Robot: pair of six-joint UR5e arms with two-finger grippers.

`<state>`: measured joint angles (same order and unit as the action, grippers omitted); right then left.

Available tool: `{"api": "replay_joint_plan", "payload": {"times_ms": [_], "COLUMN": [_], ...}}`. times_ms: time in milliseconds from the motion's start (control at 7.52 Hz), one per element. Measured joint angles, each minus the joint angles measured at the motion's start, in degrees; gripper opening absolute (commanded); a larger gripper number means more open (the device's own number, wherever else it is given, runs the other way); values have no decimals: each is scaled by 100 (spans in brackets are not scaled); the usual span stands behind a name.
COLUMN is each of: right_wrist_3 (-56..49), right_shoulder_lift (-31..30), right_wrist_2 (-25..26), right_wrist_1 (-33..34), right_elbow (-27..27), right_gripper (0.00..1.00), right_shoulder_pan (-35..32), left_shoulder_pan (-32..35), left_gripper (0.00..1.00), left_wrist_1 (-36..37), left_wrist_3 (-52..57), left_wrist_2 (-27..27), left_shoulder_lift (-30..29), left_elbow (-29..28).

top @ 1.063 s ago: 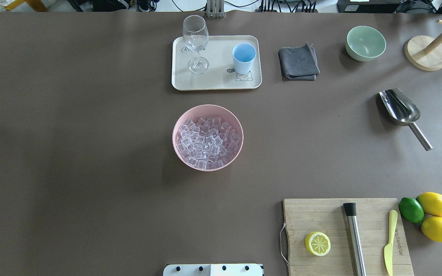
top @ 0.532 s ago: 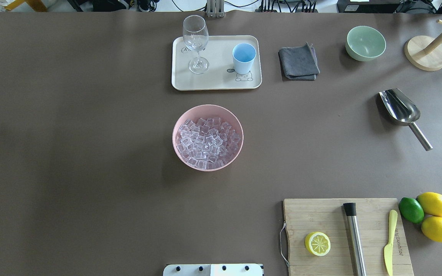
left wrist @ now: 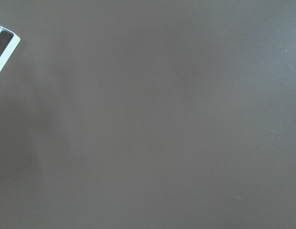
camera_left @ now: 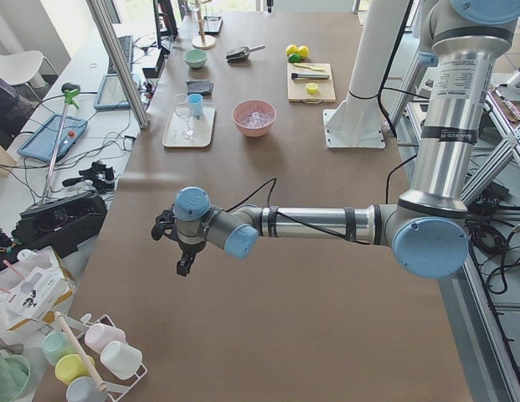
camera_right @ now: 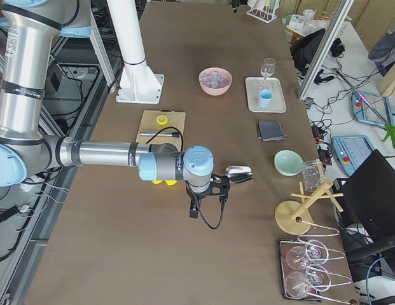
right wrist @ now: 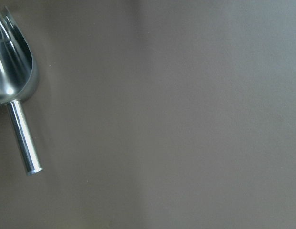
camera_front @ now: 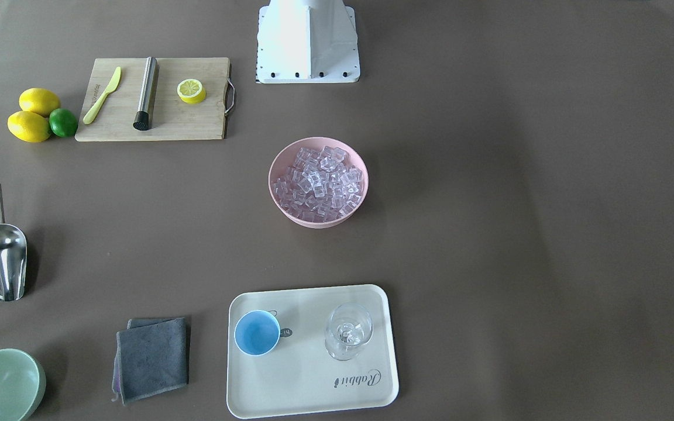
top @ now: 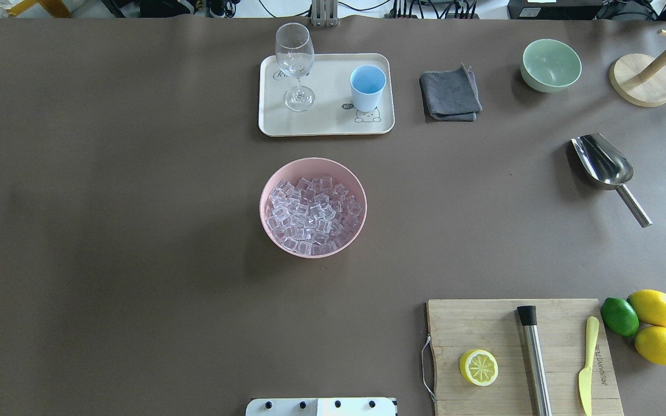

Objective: Put ice in cup with scoop

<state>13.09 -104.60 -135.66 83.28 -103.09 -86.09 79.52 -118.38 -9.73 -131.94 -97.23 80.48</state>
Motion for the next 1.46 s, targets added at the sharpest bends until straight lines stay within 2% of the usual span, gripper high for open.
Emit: {"api": "replay_joint_plan", "payload": {"times_ms": [399,665,930,1063,1462], "right_wrist_3": [1062,2423,3144,3061,2483], "right_shoulder_lift": [-127,-178,-38,89,448], "right_wrist_2": [112,562,1244,1506,1666], "right_wrist_1": [-834,-1843,-2360,-2426,-2750], "right_elbow": [-87,-99,-89,-45,386], "right_gripper": [100,99,99,99,98], "right_shoulder_pan": [655,1410,2214,2438,2622], "left_shoulder_pan": [-184,-537,-680,-793,-1027], "left_gripper": [99,99,99,99,99], "left_wrist_1": [-5,-5,-5,-4,-8], "left_wrist_3": [-2,-2,-2,-2,-2], "left_wrist_2": [-4,-7,-8,-12,-24], "left_shoulder_lift": [-59,-81,-92,-107,-141], "left_elbow": [63,276,386,458,696]}}
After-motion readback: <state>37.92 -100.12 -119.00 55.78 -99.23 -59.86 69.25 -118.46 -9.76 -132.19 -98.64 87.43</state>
